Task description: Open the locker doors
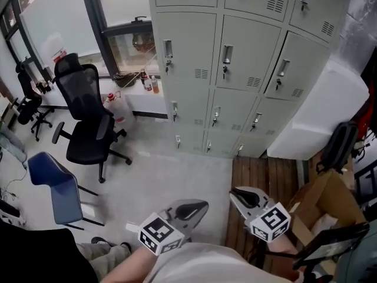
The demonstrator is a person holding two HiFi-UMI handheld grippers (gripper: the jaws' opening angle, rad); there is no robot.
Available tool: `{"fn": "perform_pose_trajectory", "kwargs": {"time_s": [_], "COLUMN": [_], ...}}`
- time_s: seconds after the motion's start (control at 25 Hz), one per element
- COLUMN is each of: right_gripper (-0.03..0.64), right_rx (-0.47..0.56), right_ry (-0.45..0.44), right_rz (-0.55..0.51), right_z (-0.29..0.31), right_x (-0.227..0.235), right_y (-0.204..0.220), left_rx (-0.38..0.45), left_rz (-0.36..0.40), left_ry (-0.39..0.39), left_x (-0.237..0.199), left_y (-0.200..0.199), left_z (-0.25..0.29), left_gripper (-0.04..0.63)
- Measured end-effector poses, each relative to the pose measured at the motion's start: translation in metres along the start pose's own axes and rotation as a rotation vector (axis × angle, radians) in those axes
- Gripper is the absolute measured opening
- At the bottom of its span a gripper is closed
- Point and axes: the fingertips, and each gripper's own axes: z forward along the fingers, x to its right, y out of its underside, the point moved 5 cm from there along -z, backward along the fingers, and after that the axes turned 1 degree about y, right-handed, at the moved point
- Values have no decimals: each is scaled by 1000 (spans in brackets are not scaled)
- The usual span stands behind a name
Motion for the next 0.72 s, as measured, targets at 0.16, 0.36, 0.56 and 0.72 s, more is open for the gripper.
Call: {"fn": "perform_pose_trajectory", "kwargs": {"time_s": [0.16, 0.36, 0.56, 0.72], "right_gripper": [18, 20, 26, 62], "right_rx": [13, 30, 27, 67], "right_ry": [42, 56, 20, -25], "right_rz": [-15, -49, -84, -99], "right_z": [62, 133, 192, 241], "right_x": [16, 33, 68, 103], "right_y": [-28, -64, -95, -127], "left_rx": [1, 3, 48, 63], "left_rz": [22, 9, -17, -35], "left_ry": [4, -35, -86, -138], "left_x": [-55, -117, -165, -204], "left_y": [-12, -19, -35, -55], "left_z": [-22, -48, -46, -31], "left_gripper": [12, 12, 12, 13]}}
